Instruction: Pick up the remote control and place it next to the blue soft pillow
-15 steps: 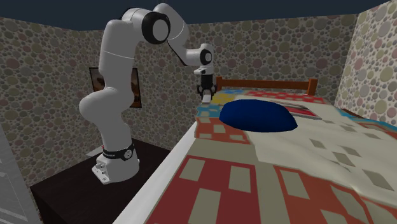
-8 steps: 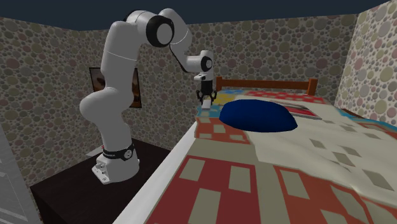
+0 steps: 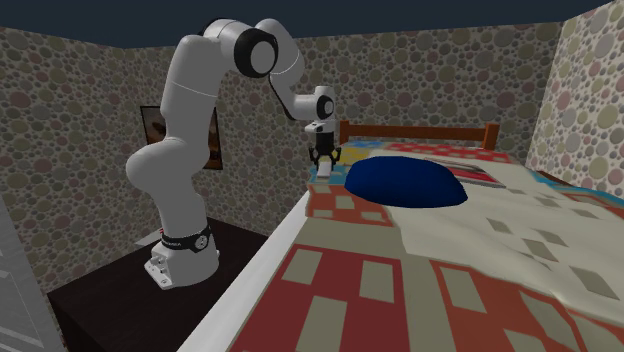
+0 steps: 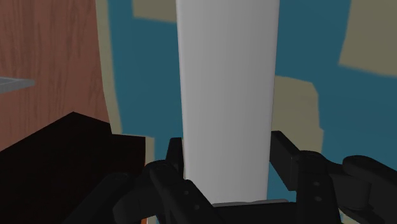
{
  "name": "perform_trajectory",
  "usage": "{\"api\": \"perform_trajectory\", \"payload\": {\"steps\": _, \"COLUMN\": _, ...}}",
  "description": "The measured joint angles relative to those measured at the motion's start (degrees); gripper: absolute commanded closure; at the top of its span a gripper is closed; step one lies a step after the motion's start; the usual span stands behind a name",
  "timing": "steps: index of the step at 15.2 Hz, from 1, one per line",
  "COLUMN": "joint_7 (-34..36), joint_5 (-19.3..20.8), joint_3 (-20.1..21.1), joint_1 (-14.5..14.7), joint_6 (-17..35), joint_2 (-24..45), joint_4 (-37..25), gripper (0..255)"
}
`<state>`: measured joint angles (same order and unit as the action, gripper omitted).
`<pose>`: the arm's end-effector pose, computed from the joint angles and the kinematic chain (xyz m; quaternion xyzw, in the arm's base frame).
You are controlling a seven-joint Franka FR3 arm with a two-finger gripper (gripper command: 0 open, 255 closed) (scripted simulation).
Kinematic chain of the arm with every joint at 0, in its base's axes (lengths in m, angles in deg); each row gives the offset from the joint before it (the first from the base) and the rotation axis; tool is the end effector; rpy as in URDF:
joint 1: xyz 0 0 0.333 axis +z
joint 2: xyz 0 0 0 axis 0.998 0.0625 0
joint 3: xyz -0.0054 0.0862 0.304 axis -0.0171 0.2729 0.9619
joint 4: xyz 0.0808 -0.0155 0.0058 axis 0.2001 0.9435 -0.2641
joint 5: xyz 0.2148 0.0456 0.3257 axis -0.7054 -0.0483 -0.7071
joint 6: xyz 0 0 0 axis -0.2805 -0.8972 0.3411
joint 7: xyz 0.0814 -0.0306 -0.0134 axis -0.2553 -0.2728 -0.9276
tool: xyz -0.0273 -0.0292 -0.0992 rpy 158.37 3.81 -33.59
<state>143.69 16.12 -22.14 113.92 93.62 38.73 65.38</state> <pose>0.1423 0.5857 0.3438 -0.8390 0.5440 -0.0011 0.0098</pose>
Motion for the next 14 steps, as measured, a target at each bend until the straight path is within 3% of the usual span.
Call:
{"api": "perform_trajectory", "payload": {"steps": 2, "joint_7": 0.02, "joint_5": 0.02, "joint_3": -0.01, "joint_1": 0.01, "joint_6": 0.03, "joint_2": 0.02, "joint_4": 0.02, "gripper": 255}}
{"api": "perform_trajectory", "payload": {"steps": 3, "joint_7": 0.02, "joint_5": 0.03, "joint_3": -0.02, "joint_1": 0.01, "joint_6": 0.04, "joint_2": 0.02, "joint_4": 0.02, "gripper": 0}}
{"api": "perform_trajectory", "payload": {"steps": 9, "joint_7": 0.02, "joint_5": 0.03, "joint_3": -0.01, "joint_1": 0.01, "joint_6": 0.05, "joint_2": 0.01, "joint_4": 0.02, "gripper": 0}}
{"api": "perform_trajectory", "payload": {"steps": 14, "joint_7": -2.71, "joint_5": -4.18, "joint_3": 2.78, "joint_1": -2.35, "joint_6": -4.69, "joint_2": -3.95, "joint_4": -2.3, "gripper": 0}}
